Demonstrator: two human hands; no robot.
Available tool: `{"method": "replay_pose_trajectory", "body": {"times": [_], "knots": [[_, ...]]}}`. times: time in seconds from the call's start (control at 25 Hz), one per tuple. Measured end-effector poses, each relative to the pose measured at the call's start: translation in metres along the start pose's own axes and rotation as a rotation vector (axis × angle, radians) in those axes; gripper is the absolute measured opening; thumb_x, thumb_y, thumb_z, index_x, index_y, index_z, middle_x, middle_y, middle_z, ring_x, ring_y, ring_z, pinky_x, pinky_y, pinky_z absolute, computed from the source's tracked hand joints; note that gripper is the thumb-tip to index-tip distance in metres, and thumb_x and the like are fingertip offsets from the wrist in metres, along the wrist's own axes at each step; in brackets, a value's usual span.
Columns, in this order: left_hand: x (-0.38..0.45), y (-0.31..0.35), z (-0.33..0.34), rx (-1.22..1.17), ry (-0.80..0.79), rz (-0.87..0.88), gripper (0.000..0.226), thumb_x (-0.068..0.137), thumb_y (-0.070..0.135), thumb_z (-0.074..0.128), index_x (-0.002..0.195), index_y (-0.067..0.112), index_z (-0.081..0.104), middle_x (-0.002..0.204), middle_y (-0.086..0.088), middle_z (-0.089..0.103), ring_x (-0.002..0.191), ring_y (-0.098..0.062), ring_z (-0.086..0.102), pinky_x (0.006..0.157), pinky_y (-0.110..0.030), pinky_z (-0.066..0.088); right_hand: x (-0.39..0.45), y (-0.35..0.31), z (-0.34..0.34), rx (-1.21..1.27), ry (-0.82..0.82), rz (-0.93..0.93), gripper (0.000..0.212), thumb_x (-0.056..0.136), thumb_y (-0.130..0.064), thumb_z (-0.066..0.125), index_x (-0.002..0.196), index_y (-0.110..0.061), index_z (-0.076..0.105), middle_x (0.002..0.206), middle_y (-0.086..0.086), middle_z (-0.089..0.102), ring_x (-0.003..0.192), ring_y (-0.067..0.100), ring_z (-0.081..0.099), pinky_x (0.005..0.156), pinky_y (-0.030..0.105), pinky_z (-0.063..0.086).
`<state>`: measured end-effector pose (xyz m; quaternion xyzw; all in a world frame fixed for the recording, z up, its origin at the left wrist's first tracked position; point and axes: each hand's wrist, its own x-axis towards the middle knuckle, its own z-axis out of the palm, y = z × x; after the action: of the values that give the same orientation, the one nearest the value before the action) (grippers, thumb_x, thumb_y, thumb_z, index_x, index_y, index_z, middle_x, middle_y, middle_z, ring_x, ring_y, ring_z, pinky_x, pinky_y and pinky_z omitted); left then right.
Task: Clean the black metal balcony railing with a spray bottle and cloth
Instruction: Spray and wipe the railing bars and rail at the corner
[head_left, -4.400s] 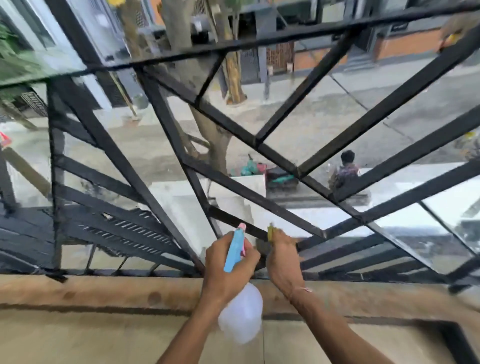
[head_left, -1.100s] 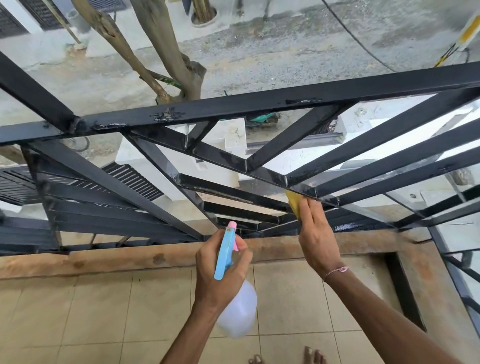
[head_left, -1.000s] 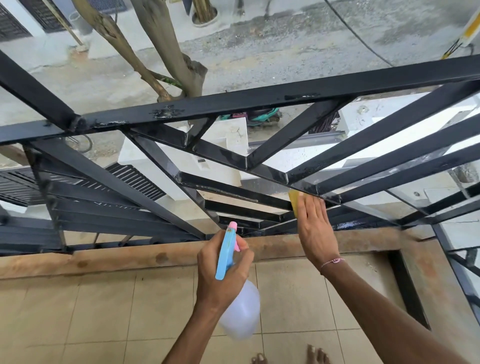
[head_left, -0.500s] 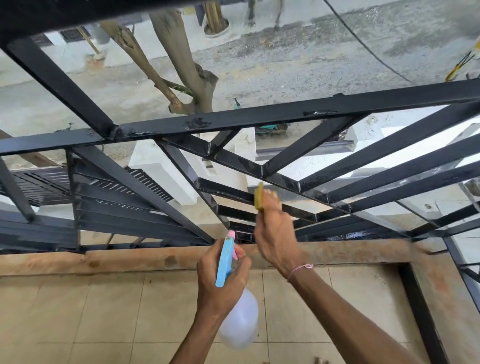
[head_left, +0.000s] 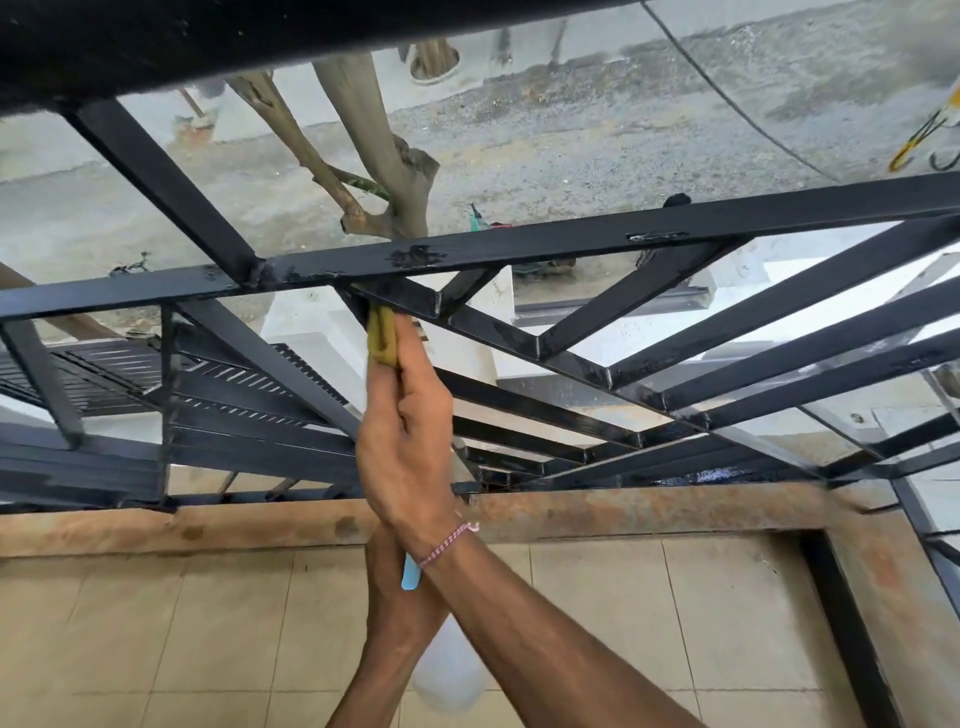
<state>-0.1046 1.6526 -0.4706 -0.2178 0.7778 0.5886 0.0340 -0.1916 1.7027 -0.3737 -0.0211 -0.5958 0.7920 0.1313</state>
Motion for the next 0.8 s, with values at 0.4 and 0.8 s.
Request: {"method": "replay_pose_trajectory", "body": {"times": [0.4, 0.8], "knots": [[-0.009, 0.003, 0.022, 0.166, -0.018, 0.084, 0.021, 0.083, 0.009, 0.082, 0.09, 0.024, 0.069, 0.069, 0.01, 0.066, 0.062, -0.025, 0.066, 0.058, -0.048, 0.062, 0.017, 0.065, -0.077, -0.85, -0.386, -0.365, 0.084, 0.075, 0.021, 0.033, 0.156, -0.003, 0.028, 0.163, 0.014, 0.025, 0.153, 0.025, 0.016, 0.119, 0.041, 0.033], [0.005, 0.01, 0.044, 0.111, -0.086, 0.269, 0.021, 0.085, 0.015, 0.073, 0.071, 0.024, 0.06, 0.071, -0.008, 0.063, 0.061, -0.008, 0.06, 0.057, -0.039, 0.057, 0.013, 0.105, -0.194, -1.272, -0.499, -0.32, 0.084, 0.081, 0.015, 0.029, 0.16, -0.007, 0.01, 0.165, 0.016, 0.018, 0.154, 0.024, 0.01, 0.125, 0.038, 0.016]]}}
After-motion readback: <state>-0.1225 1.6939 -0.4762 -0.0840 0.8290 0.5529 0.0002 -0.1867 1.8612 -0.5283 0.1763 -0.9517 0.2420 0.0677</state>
